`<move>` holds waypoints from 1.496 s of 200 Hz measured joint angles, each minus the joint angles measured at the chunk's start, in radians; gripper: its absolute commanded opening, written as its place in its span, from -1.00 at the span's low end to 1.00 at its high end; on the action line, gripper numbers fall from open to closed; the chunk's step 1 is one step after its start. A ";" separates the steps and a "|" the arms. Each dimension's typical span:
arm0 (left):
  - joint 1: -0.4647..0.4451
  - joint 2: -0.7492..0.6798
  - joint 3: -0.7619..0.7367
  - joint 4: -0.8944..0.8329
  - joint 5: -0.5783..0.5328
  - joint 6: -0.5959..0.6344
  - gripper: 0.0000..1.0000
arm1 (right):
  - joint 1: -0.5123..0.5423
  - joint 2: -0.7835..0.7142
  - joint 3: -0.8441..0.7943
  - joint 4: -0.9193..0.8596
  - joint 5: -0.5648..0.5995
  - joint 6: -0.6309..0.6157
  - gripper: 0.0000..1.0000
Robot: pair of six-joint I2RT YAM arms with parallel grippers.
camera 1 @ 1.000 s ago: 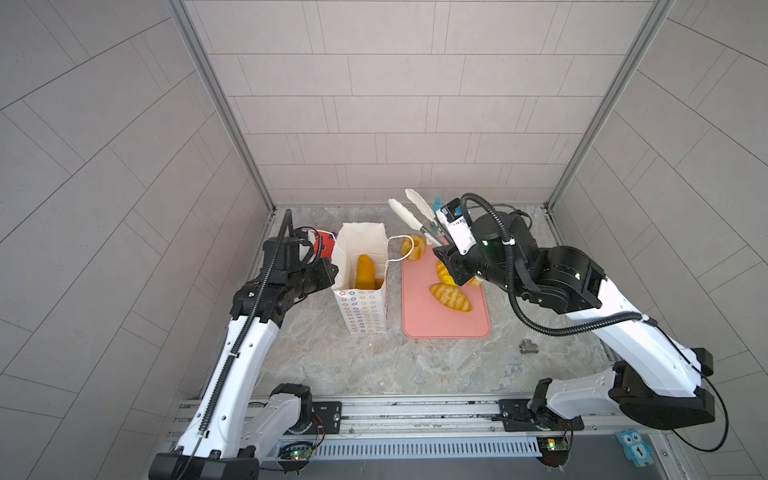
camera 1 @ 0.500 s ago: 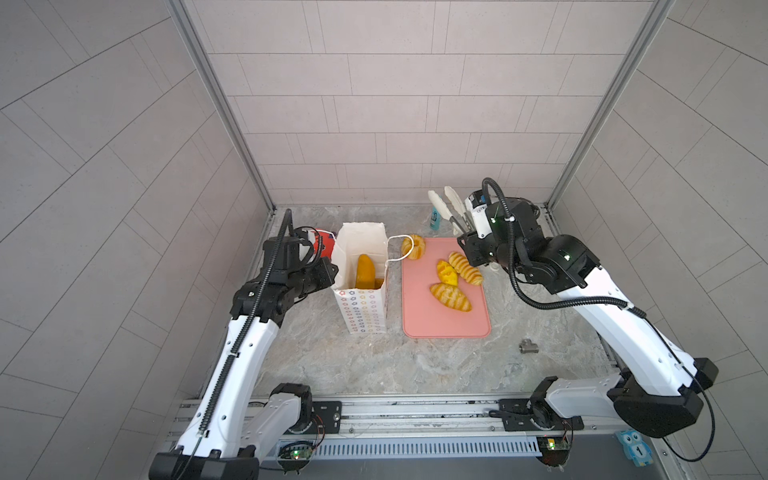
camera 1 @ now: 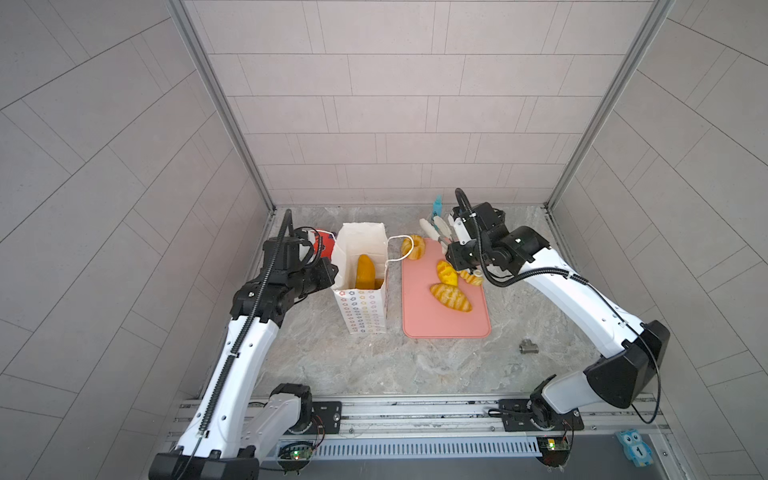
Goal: Place the fake bread into the paper bag
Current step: 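Move the open tongs over the tray toward the ring donut farthest from the robot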
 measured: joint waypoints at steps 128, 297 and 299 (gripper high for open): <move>0.000 -0.005 0.000 -0.002 -0.002 0.001 -0.77 | -0.002 0.136 -0.009 0.029 -0.032 -0.001 -0.15; 0.000 -0.006 0.000 -0.003 -0.004 0.003 -0.77 | -0.013 0.293 0.063 -0.017 -0.050 -0.008 0.18; 0.000 -0.006 0.000 -0.003 -0.004 0.002 -0.77 | -0.013 0.295 0.064 -0.017 -0.050 -0.007 0.18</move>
